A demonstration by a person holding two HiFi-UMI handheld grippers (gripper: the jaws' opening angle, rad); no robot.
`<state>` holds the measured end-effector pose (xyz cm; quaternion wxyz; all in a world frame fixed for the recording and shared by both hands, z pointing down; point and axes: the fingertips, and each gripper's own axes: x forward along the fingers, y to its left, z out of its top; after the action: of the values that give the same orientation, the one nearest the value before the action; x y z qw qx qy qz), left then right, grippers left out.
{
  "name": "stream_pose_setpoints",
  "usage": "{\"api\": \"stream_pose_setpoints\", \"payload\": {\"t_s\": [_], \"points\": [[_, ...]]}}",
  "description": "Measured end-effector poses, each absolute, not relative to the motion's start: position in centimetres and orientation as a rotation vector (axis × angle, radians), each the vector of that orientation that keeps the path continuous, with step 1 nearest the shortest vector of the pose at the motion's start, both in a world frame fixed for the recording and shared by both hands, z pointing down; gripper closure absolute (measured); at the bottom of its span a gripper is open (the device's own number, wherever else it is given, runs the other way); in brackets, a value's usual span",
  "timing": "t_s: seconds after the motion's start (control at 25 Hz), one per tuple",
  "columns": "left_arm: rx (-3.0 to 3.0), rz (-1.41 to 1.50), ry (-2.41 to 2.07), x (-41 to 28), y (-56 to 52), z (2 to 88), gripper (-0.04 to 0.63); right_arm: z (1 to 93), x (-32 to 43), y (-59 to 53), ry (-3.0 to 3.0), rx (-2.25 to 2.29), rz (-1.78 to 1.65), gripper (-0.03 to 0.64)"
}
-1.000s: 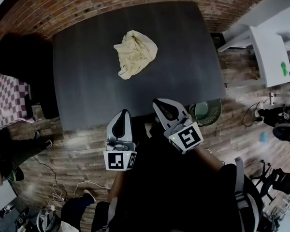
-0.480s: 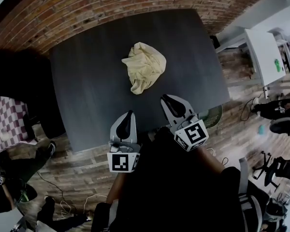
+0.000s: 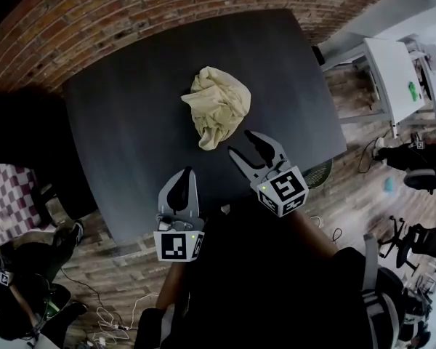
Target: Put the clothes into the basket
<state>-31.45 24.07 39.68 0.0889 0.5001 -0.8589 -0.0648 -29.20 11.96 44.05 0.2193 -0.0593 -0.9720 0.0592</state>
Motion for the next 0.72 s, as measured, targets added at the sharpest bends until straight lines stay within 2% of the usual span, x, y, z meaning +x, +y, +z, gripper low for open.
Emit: {"api": "stream_pose_setpoints", "payload": {"t_s": [0.12,0.24,0.72], "points": [[1.457,-0.188,-2.567,-32.9,23.0,39.8,0.591,46.1,-31.0,11.5,-2.624,-0.232,0.187,0.352],[1.426,-0.204,-2.569,-34.2,21.7,40.2,0.592,48.2,-32.6,10.6,-2.577,-0.263,0.173,0.322],[1.342,-0.206,-2.54,-38.6,17.0,43.6,0.592,58.8,-37.3,5.7,-2.333,-0.261,0.109,0.271]]}}
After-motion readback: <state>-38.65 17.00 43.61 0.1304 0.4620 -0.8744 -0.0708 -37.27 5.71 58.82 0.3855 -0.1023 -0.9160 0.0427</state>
